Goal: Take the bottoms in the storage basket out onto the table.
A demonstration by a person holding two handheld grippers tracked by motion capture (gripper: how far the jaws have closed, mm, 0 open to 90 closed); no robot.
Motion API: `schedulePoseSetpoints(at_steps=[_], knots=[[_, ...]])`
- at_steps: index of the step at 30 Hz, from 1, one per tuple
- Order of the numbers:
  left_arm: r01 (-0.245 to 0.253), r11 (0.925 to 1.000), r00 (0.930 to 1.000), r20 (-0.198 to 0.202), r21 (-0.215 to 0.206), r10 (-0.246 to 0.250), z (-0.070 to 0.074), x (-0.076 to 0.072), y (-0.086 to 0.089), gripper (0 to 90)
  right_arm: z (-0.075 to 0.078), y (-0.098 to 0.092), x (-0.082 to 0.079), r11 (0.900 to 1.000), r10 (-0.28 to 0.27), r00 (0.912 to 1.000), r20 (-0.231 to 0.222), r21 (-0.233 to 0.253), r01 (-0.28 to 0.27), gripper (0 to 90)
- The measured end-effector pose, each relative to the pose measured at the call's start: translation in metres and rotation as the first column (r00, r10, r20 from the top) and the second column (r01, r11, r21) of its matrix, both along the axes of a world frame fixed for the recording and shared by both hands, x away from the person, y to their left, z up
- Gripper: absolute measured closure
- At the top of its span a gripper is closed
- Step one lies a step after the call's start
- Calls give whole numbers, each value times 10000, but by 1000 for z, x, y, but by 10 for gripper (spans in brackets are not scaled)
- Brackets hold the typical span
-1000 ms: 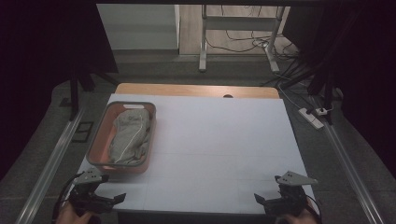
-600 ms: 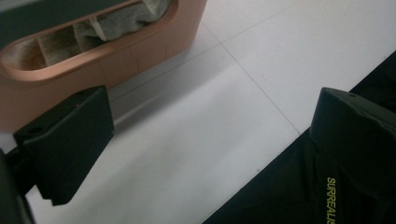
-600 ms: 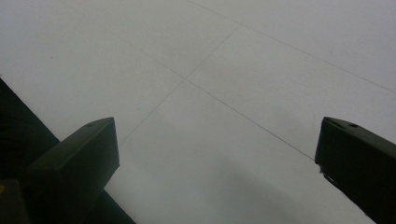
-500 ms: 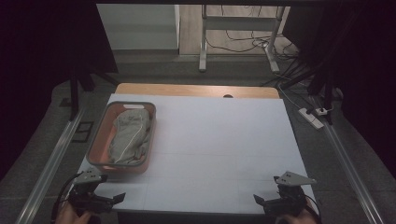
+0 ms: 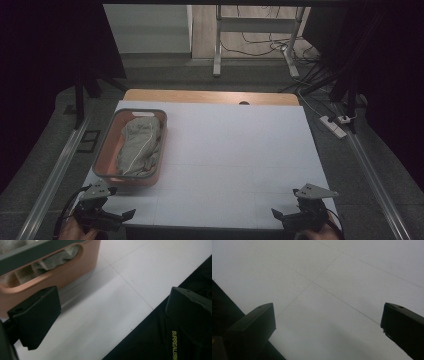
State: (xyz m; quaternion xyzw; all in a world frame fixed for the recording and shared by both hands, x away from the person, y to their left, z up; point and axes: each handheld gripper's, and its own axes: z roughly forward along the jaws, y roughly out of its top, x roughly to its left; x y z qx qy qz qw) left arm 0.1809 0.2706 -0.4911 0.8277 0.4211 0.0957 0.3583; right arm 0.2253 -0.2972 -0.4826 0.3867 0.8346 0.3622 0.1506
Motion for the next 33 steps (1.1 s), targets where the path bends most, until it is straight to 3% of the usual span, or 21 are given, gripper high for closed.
schedulePoseSetpoints(at_steps=[4, 12, 17, 27, 33], knots=[[-65, 10000, 9999, 102, -14, 66, 2, 0, 1, 3, 0, 0, 0, 10000, 5, 10000, -18, 3, -5, 0], [255, 9995, 9990, 385, -202, -247, 10, 4, 0, 8, -1, 0, 1, 10000, 8, 9999, -102, -16, -8, 0], [292, 9990, 9995, 167, -326, -287, 10, 7, 0, 0, -1, 0, 1, 10000, 15, 9999, -119, -58, -16, 0], [276, 9994, 9983, 515, -218, -265, 13, 11, 0, 0, -1, 1, 2, 10000, 55, 9998, -168, -64, -57, 0], [255, 9990, 9992, 308, -358, -244, 18, 14, 0, 0, -1, 1, 2, 9999, 80, 9998, -201, -69, -82, 0]])
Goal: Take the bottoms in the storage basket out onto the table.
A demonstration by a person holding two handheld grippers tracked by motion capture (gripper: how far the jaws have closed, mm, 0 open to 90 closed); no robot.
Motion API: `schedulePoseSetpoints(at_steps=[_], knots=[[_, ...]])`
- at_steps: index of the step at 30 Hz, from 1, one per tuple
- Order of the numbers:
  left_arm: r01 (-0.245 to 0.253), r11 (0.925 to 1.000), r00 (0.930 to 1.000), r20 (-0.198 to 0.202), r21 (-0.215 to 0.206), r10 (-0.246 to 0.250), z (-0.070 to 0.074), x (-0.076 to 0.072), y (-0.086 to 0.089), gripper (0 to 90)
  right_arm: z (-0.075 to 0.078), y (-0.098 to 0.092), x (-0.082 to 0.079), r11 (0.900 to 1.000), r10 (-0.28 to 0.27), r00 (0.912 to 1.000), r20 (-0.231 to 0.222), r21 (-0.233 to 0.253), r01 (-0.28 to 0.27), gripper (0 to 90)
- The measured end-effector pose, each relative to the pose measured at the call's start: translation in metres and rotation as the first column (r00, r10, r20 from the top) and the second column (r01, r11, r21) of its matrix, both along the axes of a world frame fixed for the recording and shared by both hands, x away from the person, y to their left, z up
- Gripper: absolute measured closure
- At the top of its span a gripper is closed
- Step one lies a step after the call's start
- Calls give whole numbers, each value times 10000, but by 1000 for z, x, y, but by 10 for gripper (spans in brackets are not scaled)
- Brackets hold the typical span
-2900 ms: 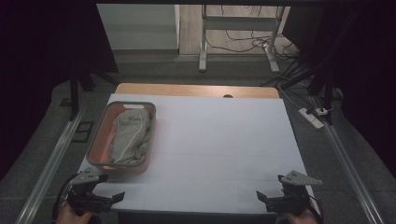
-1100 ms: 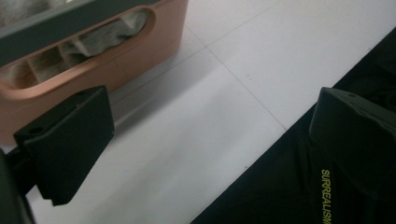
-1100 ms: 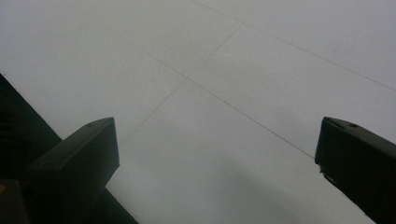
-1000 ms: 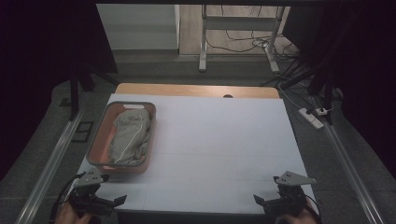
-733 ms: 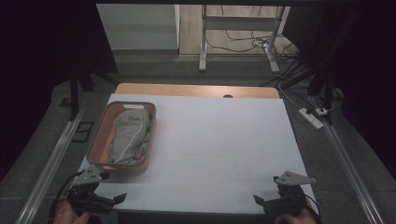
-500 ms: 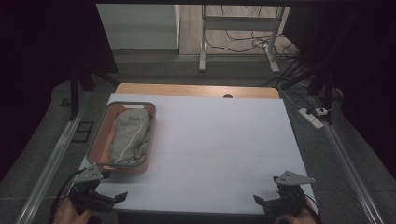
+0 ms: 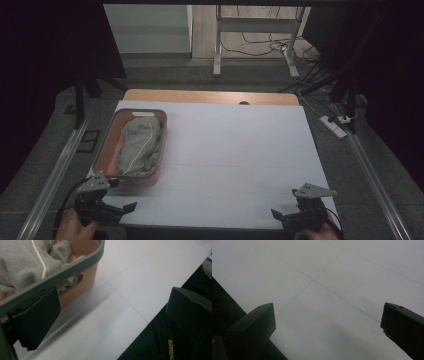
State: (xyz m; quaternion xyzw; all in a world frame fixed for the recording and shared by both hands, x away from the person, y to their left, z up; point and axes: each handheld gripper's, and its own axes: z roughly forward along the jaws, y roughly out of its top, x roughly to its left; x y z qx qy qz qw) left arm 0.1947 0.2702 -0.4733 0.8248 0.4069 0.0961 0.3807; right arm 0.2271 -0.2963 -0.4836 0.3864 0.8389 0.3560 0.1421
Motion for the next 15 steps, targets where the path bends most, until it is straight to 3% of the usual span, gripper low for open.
schedulePoseSetpoints(at_steps=[8, 15], knots=[[-266, 9993, 9994, -218, 266, 272, 0, 5, 0, 0, 0, 0, 0, 10000, 4, 10000, -38, -27, -4, 0], [-448, 9988, 9990, -32, 179, 448, 4, 11, 3, 0, 0, 1, 0, 10000, 21, 10000, -48, -33, -21, 0]])
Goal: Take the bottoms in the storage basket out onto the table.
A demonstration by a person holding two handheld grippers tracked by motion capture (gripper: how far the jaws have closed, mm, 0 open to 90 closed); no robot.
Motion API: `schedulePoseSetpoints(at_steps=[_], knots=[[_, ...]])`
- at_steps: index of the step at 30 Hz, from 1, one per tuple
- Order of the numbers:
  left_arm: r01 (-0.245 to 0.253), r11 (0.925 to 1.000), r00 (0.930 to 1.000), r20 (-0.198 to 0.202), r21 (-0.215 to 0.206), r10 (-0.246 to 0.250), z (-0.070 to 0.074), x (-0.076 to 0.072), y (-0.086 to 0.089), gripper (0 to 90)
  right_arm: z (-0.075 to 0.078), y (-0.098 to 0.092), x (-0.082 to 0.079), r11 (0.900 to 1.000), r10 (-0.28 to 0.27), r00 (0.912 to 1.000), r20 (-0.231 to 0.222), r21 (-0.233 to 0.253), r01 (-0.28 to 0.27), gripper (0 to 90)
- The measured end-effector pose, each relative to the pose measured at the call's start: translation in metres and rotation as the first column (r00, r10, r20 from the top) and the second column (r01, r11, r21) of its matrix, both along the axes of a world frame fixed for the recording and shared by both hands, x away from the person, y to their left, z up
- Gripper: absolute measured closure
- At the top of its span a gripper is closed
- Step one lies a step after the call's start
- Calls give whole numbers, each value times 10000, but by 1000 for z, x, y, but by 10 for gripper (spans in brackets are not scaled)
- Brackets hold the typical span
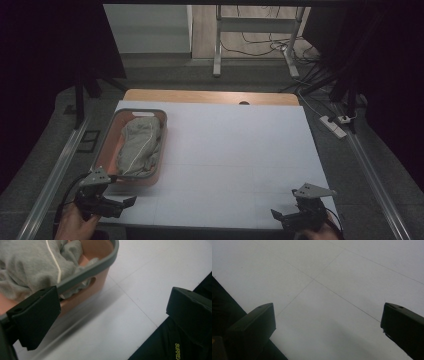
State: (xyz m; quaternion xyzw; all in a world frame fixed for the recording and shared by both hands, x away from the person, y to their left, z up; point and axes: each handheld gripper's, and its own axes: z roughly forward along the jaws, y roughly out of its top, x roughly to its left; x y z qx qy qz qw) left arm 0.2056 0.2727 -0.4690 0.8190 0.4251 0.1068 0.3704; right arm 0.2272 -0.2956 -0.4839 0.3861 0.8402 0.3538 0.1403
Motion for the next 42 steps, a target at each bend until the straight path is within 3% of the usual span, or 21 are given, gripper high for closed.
schedulePoseSetpoints(at_steps=[4, 16, 42], knots=[[-34, 9999, 10000, -33, -133, 34, 2, 5, 2, 0, 0, 0, 0, 10000, 23, 10000, 6, -40, -23, 0], [-226, 9989, 9997, -25, 418, 227, 5, 19, 1, 0, 0, 0, 0, 10000, -21, 10000, 13, -15, 21, 0], [-418, 9983, 9984, -359, 410, 433, 3, 44, 3, 1, 0, 0, 0, 10000, -26, 10000, 46, -49, 26, 0]])
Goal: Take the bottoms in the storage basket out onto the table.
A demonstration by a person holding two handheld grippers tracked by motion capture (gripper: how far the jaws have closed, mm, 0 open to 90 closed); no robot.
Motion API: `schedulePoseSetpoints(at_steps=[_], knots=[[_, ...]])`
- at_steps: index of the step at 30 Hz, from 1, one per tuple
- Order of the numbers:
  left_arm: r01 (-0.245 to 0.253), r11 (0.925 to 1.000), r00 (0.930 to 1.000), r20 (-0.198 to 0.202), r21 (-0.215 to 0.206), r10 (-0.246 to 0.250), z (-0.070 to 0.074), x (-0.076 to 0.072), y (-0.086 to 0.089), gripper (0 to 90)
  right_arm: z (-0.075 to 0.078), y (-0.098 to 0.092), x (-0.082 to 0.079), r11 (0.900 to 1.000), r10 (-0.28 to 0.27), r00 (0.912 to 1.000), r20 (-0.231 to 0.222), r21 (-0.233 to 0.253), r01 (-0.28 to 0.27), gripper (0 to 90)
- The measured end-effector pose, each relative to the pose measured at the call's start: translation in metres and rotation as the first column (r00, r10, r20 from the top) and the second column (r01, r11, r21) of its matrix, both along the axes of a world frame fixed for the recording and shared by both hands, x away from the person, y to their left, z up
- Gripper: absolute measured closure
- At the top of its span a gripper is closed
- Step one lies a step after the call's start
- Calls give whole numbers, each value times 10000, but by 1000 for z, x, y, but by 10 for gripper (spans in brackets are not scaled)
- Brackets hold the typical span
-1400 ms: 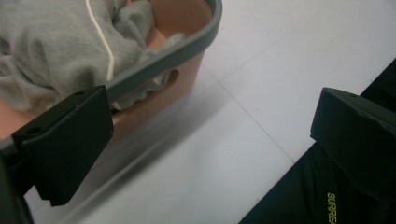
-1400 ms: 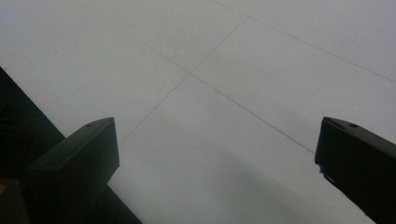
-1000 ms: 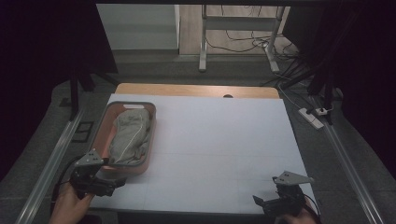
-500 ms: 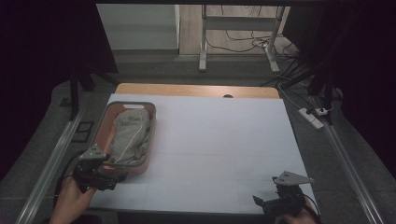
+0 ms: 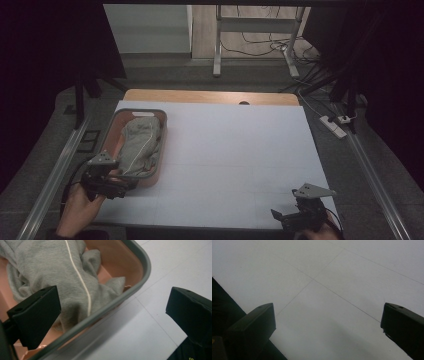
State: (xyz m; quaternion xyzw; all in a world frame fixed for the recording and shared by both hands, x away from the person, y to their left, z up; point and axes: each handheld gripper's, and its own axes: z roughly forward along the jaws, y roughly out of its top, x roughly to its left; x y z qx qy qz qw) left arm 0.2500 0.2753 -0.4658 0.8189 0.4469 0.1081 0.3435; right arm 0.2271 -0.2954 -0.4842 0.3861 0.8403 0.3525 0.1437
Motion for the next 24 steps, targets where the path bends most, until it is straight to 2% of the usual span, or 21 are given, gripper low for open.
schedulePoseSetpoints(at_steps=[24], knots=[[-312, 9982, 9993, -203, 511, 323, 3, 35, -1, 0, -1, 2, 0, 9998, 150, 9999, -40, -127, -150, 0]])
